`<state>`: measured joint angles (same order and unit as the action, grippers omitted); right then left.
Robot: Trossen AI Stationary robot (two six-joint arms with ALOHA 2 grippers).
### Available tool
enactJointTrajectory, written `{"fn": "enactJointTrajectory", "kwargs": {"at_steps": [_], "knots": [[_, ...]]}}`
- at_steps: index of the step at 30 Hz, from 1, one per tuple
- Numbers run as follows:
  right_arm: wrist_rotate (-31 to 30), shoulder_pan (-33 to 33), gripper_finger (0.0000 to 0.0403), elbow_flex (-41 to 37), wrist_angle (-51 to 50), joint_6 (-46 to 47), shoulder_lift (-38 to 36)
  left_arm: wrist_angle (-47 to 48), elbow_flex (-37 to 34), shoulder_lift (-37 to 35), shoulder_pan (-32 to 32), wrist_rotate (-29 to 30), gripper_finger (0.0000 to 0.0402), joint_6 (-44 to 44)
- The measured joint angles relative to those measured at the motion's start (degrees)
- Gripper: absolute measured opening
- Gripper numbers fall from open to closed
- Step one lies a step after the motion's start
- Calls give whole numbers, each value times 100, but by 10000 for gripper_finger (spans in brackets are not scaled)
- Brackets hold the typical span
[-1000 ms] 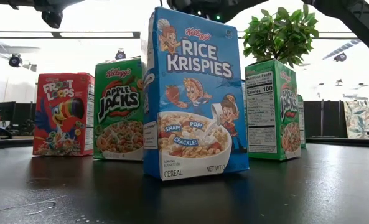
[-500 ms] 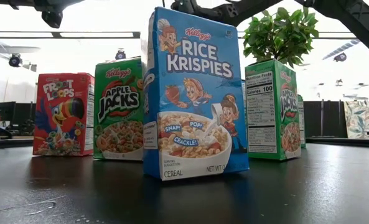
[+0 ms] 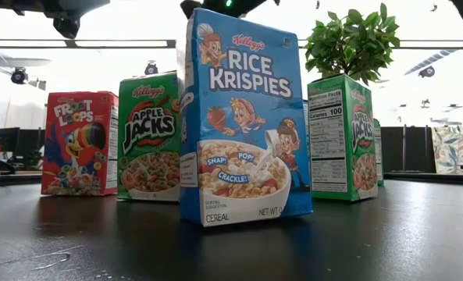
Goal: Stack cereal on shelf
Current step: Put the top blue cereal box on the shelf
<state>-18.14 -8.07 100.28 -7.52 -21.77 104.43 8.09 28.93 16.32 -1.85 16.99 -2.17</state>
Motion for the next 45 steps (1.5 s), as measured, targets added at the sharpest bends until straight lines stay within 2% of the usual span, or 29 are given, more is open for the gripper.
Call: {"fn": "enactJointTrajectory", "kwargs": {"at_steps": [7,12,20,25,30,36,40,45], "knots": [[3,592,9,-1408,426,286,-675,-66,-19,52,0,0,0,456],[1,840,9,-2534,938,519,-1223,-589,-95,225,0,-2,0,767],[5,974,9,-4342,2744,388,-2010,-1628,-103,926,1,-2,0,891],[44,970,9,-5118,3488,163,-2468,-1975,171,1472,9,48,0,651],[361,970,9,-5625,3673,65,-2944,-1760,740,1996,73,97,0,270],[375,969,9,-6042,3695,-15,-3493,-835,1598,2680,260,756,0,-11],[372,968,9,-6272,3702,-29,-3774,-207,2257,3234,607,1028,0,-233],[373,968,9,-6459,3699,-37,-3967,337,2935,3951,1251,1069,0,-433]]}}
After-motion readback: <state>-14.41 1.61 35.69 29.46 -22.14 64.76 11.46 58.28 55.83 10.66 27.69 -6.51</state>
